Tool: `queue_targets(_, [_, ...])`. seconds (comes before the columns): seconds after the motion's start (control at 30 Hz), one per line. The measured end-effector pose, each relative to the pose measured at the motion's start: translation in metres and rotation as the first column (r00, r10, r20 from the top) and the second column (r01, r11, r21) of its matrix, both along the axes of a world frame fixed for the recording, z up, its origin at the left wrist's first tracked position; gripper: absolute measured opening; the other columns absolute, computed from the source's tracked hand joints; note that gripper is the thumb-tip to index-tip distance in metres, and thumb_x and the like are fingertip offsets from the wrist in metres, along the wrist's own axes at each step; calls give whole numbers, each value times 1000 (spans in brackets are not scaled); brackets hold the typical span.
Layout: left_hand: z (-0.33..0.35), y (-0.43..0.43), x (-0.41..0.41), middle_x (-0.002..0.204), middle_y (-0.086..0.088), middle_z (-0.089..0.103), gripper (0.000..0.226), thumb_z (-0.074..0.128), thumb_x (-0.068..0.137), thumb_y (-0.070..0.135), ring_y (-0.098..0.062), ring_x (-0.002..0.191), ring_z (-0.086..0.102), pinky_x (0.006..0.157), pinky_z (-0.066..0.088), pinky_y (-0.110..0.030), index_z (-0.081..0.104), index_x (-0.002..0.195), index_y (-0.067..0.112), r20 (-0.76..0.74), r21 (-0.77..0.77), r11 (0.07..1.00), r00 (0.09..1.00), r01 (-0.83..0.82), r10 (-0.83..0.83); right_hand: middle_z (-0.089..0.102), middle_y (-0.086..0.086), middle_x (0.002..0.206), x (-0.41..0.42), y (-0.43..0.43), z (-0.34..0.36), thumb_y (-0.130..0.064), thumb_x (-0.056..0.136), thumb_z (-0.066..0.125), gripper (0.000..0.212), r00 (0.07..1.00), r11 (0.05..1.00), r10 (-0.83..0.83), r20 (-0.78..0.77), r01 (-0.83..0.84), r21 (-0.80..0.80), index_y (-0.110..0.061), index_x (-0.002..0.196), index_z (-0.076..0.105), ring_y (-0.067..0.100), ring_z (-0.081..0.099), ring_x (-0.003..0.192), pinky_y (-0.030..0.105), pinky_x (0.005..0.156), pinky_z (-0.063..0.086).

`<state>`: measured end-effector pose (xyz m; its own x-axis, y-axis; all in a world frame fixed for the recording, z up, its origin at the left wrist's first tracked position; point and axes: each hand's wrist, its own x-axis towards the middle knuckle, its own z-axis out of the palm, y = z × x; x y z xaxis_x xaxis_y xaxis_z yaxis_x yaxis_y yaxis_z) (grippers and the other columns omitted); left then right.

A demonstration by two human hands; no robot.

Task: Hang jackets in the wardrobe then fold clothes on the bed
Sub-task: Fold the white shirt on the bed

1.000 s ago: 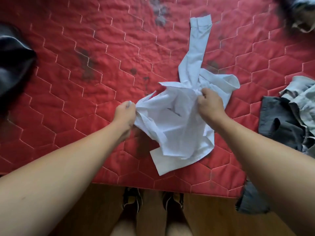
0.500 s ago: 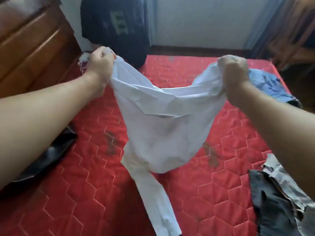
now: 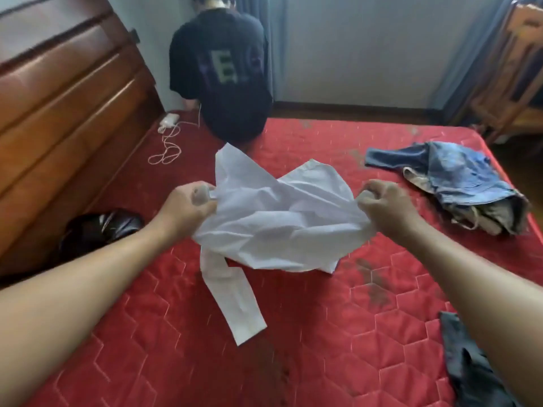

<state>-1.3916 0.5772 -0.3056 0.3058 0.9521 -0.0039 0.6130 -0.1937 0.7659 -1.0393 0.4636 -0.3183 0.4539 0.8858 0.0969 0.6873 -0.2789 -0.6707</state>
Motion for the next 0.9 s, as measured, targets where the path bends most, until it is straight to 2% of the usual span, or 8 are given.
queue_targets(0.07, [-59, -35, -14, 88, -10, 73, 17, 67, 78, 25, -14, 77, 62, 73, 51, -33, 71, 87, 11, -79, -155, 986, 994, 61, -74, 65, 8, 69, -12, -29, -54, -12, 79, 50, 18, 990, 953, 141, 28, -128, -275, -8, 69, 65, 34, 61, 74, 40, 64, 46])
queue_targets(0.17, [-140, -98, -31, 101, 1, 72, 19, 63, 85, 21, -17, 94, 66, 87, 51, -33, 73, 102, 20, -305, -398, 899, 897, 184, -318, 69, 0, 82, -33, -82, -138, -19, 73, 48, 17, 922, 648, 386, -34, -298, -701, -17, 73, 66, 29, 65, 86, 35, 72, 51])
queue_targets(0.27, [-217, -157, -44, 121, 0, 60, 35, 56, 90, 15, -23, 112, 59, 93, 47, -32, 66, 122, 25, -486, -586, 740, 587, 330, -647, 71, 1, 102, -57, -140, -206, -16, 76, 44, 28, 842, 321, 518, -151, -355, -878, -22, 87, 69, 27, 64, 98, 33, 82, 53])
queue_targets(0.4, [-287, -219, -53, 138, 4, 48, 37, 59, 92, 30, -23, 122, 55, 101, 48, -46, 61, 130, 34, -418, -784, 482, 241, 391, -876, 70, 3, 122, -88, -198, -277, -15, 80, 48, 41, 765, -39, 568, -305, -345, -938, -18, 112, 73, 28, 64, 111, 33, 92, 53])
queue_targets(0.5, [-318, -229, -51, 149, 5, 42, 48, 57, 94, 42, -21, 132, 47, 108, 43, -45, 53, 141, 34, -443, -750, 502, 237, 430, -865, 66, 5, 128, -94, -196, -307, -23, 90, 49, 35, 779, 39, 561, -281, -364, -930, -19, 119, 69, 27, 60, 115, 31, 90, 47])
queue_targets(0.73, [-384, -162, -18, 158, -8, 25, 58, 53, 98, 19, -31, 139, 35, 109, 41, -47, 35, 153, 25, -536, -439, 830, 641, 344, -549, 41, 6, 147, -94, -133, -367, -32, 97, 54, 54, 860, 451, 493, -129, -380, -807, -27, 150, 41, 30, 46, 130, 43, 104, 45])
queue_targets(0.8, [-392, -146, -5, 151, -9, 35, 60, 53, 97, 15, -31, 132, 44, 107, 40, -39, 36, 153, 24, -450, -491, 818, 717, 301, -533, 43, 11, 144, -97, -116, -380, -33, 97, 55, 54, 883, 477, 442, -158, -381, -792, -27, 148, 40, 34, 52, 124, 43, 102, 46])
queue_targets(0.9, [-390, -137, 10, 135, -6, 58, 49, 48, 97, 9, -23, 117, 56, 96, 44, -27, 52, 143, 22, -254, -743, 611, 730, 273, -635, 60, 9, 116, -108, -104, -379, -37, 95, 53, 32, 890, 369, 330, -314, -428, -825, -30, 126, 51, 31, 70, 91, 42, 78, 59])
